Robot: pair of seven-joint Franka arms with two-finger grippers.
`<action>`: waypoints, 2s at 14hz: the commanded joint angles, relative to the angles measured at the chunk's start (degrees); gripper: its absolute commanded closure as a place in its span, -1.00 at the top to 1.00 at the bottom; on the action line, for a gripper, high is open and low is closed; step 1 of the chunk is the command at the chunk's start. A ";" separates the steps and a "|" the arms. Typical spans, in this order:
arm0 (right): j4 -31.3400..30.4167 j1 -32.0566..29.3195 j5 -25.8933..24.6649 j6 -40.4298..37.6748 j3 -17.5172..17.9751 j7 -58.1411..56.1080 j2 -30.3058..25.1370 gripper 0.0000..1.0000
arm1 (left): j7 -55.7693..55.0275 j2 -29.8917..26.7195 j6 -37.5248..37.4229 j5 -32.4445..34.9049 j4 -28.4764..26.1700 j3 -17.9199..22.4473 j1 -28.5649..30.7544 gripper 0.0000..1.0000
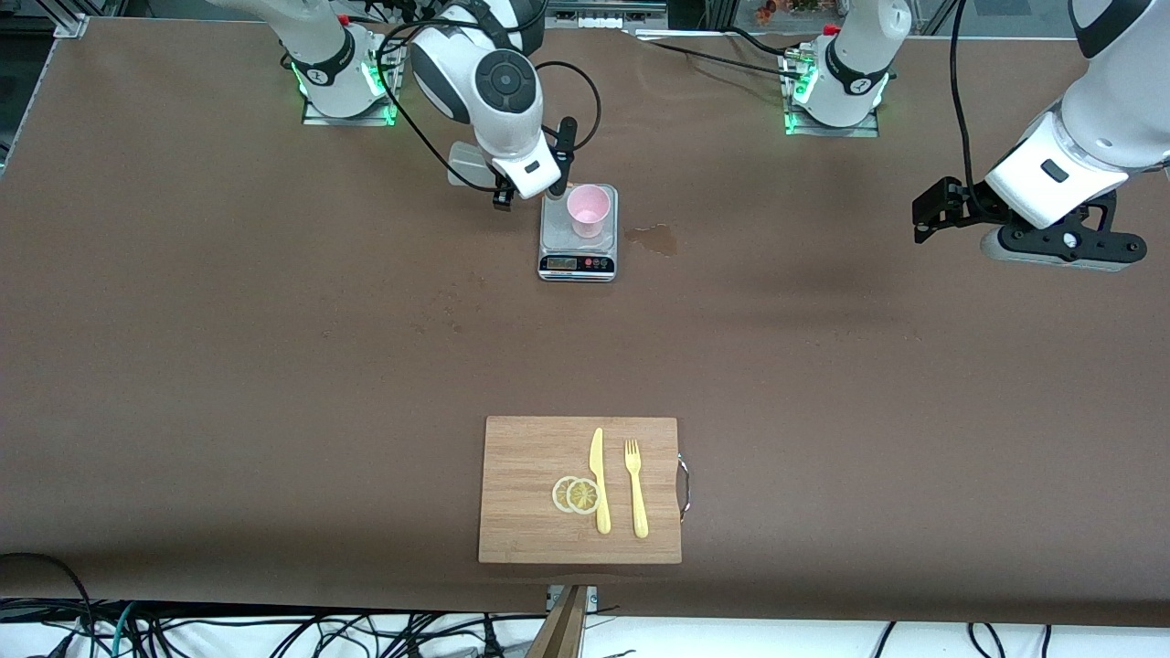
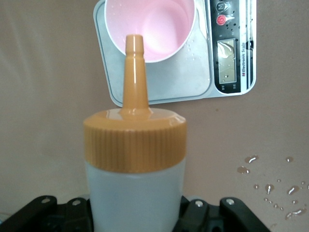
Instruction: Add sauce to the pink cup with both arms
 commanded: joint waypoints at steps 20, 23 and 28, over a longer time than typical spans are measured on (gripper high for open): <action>12.59 4.95 -9.18 -13.48 0.23 8.32 8.29 -0.31 | 0.72 0.67 -0.51 -0.91 1.75 0.23 0.77 1.00; 12.59 4.78 -8.92 -13.57 0.23 8.23 8.29 -0.30 | 0.72 0.67 -0.51 -0.91 1.84 0.23 0.86 1.00; 12.50 3.81 -7.17 -13.57 -0.03 7.44 5.05 -0.29 | 0.72 0.67 -0.51 -0.91 1.75 0.23 0.86 1.00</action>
